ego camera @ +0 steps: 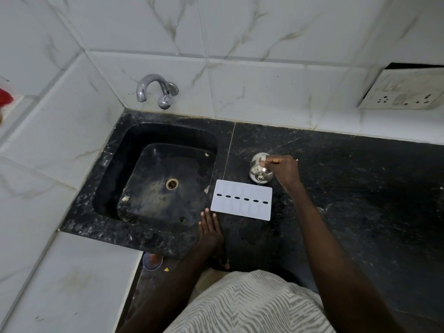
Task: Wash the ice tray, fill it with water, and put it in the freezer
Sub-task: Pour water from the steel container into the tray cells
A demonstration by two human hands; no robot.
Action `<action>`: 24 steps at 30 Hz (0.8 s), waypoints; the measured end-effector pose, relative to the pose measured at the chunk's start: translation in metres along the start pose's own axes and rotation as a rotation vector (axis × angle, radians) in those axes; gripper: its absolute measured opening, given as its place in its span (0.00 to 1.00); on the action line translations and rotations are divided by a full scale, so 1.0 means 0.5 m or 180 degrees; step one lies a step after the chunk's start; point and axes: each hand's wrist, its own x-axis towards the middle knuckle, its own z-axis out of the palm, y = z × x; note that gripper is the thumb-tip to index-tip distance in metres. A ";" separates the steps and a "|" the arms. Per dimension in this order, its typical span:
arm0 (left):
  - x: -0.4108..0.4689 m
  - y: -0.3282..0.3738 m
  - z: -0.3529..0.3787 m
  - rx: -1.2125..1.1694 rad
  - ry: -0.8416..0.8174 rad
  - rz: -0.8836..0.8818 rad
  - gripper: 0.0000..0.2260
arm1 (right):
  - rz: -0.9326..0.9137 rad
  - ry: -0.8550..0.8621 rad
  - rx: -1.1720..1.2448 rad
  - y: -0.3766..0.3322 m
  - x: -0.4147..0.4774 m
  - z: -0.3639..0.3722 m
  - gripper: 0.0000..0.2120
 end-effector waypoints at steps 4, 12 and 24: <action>0.007 -0.001 0.004 -0.0010 -0.0035 -0.0007 0.77 | 0.0021 0.0052 0.0004 -0.004 0.000 0.002 0.12; 0.007 -0.004 0.007 -0.0065 0.0009 0.0049 0.75 | 0.0217 0.0152 -0.0097 -0.009 0.007 0.012 0.06; 0.009 -0.004 0.013 -0.0096 0.0134 0.0081 0.70 | -0.0093 -0.0032 -0.0231 -0.031 0.000 0.052 0.07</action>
